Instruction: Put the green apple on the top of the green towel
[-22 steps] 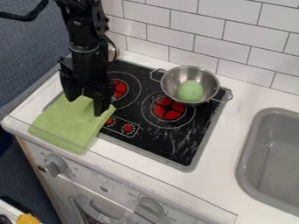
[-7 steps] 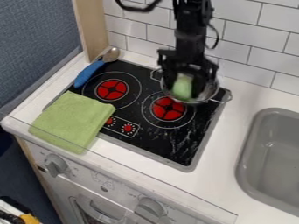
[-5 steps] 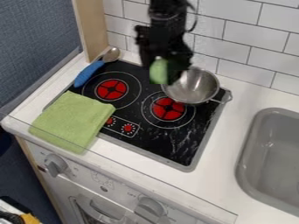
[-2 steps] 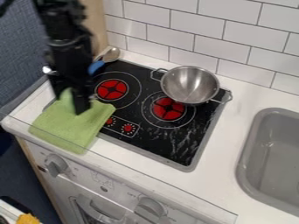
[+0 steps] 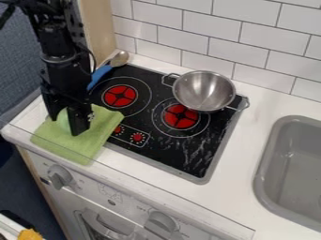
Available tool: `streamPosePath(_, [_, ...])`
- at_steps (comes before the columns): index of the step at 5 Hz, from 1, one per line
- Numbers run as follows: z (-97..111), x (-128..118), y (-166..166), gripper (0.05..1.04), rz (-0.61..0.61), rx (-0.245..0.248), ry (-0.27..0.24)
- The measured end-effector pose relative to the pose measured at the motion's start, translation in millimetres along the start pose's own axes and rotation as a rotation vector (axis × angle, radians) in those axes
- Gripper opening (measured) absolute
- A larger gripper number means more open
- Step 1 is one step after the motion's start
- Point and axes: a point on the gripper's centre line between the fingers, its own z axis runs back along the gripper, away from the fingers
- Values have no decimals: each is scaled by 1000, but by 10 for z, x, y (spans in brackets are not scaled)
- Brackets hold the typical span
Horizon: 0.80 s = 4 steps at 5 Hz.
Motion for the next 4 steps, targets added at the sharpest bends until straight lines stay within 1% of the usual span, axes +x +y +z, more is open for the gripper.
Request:
streamPosePath(1, [-137,6,-7,842,0,-14,29])
streamPosePath(2, [-160,49,-47,1013,-34,-8,36])
streamPosePath(3, [-67,61,-43,1012,-31,7,14])
streamPosePath(4, [337,94,-36,1005,-7,53,-109])
